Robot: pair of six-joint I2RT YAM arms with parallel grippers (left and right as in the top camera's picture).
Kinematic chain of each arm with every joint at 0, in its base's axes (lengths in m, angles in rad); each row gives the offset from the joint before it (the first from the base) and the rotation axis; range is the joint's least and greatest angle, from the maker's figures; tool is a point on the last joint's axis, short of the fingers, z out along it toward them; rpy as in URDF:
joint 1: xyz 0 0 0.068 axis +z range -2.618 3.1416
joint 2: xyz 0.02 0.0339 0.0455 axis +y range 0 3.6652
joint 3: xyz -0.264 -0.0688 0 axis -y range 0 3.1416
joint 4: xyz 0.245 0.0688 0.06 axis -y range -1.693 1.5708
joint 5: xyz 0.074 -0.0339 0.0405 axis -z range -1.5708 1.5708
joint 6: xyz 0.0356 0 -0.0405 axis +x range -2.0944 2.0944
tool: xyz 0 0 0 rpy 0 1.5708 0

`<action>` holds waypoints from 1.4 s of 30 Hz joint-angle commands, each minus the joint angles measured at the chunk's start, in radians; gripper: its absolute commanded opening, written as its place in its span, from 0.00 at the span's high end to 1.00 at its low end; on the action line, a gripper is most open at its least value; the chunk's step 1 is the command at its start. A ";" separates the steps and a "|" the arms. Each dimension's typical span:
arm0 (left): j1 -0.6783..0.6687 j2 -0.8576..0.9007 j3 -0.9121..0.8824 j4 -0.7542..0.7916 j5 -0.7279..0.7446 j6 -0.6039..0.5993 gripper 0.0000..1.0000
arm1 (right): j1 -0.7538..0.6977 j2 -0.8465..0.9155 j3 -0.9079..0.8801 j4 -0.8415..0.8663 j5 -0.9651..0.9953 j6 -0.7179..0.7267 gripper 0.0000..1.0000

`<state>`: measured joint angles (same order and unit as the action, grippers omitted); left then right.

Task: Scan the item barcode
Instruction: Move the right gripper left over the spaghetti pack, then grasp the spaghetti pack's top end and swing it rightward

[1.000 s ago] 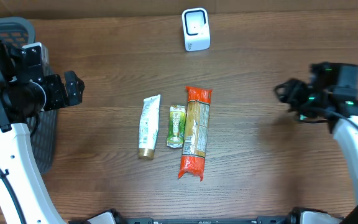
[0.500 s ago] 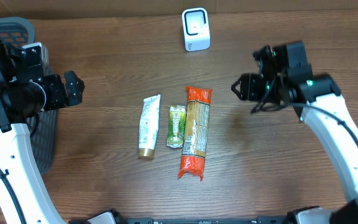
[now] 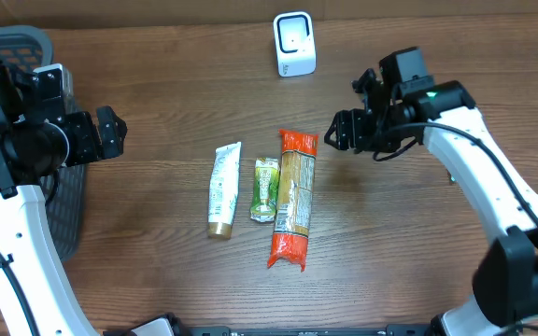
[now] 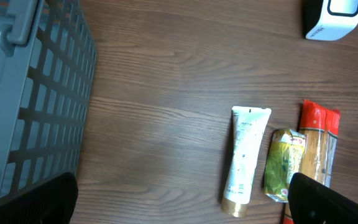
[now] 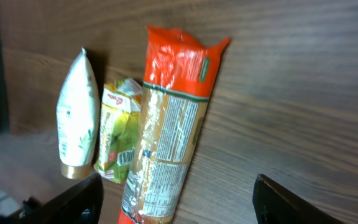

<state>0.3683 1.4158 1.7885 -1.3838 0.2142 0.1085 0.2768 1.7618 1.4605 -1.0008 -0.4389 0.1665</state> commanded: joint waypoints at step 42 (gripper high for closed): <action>0.003 0.003 0.014 0.000 0.015 0.015 0.00 | 0.147 0.318 0.031 0.037 0.085 0.323 0.59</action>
<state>0.3683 1.4162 1.7885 -1.3838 0.2142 0.1085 0.4690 2.0716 1.4605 -0.9401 -0.3588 0.5190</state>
